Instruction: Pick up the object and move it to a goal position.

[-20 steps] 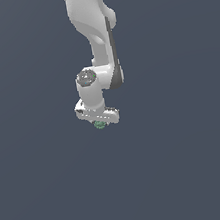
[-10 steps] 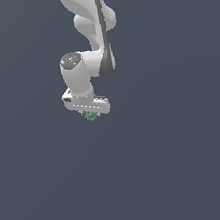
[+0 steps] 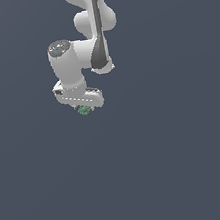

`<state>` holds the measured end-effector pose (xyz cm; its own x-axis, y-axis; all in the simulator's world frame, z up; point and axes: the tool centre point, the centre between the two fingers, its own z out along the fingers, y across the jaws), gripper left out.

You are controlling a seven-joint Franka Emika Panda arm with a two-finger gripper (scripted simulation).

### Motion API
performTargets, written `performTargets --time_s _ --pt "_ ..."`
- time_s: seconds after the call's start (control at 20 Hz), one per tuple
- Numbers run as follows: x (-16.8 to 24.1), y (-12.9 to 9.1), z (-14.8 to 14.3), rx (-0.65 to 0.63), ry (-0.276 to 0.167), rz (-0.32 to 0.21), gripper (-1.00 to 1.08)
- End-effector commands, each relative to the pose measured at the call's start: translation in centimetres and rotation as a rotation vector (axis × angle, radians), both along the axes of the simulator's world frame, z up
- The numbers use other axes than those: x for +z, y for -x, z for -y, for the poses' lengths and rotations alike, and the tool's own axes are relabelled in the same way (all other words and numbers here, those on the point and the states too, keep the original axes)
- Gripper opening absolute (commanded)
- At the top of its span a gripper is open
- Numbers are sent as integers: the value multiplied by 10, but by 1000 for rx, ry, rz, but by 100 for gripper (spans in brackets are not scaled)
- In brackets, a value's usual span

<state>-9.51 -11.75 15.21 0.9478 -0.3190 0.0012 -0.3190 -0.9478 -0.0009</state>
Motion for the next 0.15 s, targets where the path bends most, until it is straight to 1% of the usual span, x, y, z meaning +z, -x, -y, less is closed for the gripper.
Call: performTargets --time_s 0.0,0.1 --pt "2 0 1 1 0 -2 -100" --pt "2 0 1 1 0 -2 -100"
